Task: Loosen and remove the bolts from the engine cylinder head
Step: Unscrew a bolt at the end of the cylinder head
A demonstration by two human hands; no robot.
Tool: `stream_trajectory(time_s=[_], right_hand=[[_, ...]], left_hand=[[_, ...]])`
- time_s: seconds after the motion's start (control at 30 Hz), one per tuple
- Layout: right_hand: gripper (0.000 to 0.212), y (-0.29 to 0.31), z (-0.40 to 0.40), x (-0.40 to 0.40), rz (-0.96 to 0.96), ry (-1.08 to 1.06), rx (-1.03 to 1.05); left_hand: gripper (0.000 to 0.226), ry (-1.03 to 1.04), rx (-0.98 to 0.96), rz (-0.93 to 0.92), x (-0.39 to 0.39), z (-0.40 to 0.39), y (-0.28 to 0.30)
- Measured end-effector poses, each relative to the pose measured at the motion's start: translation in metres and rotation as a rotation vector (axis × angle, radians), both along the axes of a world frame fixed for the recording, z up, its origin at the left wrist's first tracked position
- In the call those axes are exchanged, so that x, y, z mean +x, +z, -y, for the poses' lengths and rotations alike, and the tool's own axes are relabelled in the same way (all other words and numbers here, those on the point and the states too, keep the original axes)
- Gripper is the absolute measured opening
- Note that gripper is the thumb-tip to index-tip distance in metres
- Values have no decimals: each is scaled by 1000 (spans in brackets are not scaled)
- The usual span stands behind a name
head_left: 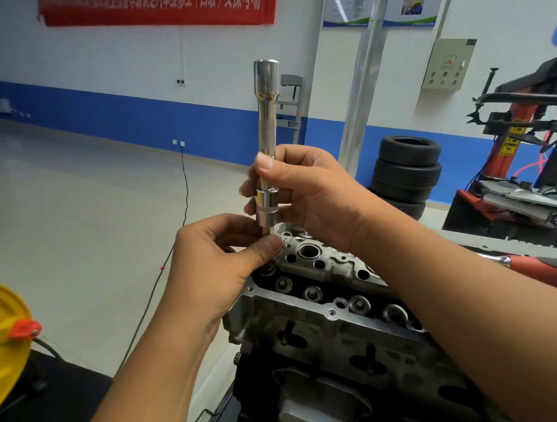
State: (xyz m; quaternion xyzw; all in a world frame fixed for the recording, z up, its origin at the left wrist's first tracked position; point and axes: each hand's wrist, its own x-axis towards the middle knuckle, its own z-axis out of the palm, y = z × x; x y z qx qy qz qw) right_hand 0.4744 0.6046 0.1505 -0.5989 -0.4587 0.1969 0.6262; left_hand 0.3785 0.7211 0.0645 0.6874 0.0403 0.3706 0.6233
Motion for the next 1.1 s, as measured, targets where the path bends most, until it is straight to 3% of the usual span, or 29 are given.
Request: stream_trajectory(time_s=[0.17, 0.27, 0.4, 0.6, 0.8, 0.93, 0.97, 1.03, 1.1], right_hand=[[19, 1, 0, -1, 18, -9, -4], [22, 0, 1, -1, 7, 18, -18], [24, 0, 2, -1, 8, 15, -19], [20, 0, 1, 0, 9, 11, -10], [24, 0, 1, 0, -13, 25, -9], [22, 0, 1, 1, -8, 14, -10], [22, 0, 1, 0, -12, 13, -8], [22, 1, 1, 0, -16, 18, -7], [22, 1, 1, 0, -18, 24, -6]], left_hand=[[16, -176, 32, -73, -3, -7, -1], [30, -96, 33, -67, -1, -8, -1], [15, -7, 31, -11, -1, 0, 2], [17, -187, 66, -119, -5, -5, 4], [16, -12, 55, -23, 0, -5, 1], [16, -168, 77, -52, -3, -9, 2], [28, -180, 117, -72, -3, -10, 2], [40, -121, 135, -86, -2, -11, 1], [30, -36, 96, -68, -1, -9, 0]])
